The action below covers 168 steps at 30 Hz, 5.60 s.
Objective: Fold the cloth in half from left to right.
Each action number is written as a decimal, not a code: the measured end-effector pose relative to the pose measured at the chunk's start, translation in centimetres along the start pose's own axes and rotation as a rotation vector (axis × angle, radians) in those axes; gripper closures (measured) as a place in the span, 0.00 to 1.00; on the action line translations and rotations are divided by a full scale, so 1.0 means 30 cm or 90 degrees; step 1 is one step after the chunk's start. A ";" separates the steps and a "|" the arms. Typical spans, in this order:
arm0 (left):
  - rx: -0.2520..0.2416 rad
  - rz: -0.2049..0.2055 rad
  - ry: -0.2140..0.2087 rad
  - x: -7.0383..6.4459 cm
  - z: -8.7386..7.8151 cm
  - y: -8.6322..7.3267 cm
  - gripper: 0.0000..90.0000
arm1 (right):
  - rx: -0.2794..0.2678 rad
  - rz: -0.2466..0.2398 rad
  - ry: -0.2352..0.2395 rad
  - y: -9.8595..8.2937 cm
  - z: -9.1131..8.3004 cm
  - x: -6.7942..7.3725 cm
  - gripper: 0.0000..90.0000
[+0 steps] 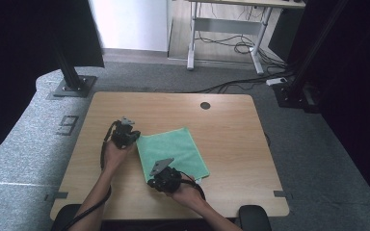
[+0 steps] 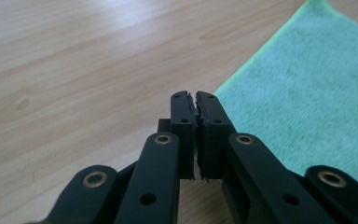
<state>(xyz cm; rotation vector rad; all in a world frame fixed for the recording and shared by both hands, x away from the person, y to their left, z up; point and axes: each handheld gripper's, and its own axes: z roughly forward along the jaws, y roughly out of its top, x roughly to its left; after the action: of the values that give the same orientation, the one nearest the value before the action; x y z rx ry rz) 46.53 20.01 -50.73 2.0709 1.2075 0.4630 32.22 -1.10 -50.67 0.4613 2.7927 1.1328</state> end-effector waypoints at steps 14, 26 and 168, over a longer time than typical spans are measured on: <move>-0.010 0.026 -0.014 -0.072 0.049 0.112 0.96 | -0.023 0.030 -0.043 -0.058 -0.099 -0.058 0.96; -0.009 0.070 -0.019 -0.170 0.128 0.184 0.96 | -0.031 0.069 -0.081 -0.143 -0.179 -0.112 0.96; 0.039 0.139 -0.111 -0.422 0.008 -0.189 0.16 | 0.020 0.215 -0.214 -0.383 -0.232 -0.301 0.51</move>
<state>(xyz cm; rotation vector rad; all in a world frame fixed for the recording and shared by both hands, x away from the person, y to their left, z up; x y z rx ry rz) 36.76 10.89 -54.50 2.2562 0.9092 0.3402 36.64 -16.31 -53.87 1.0515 2.4997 0.9535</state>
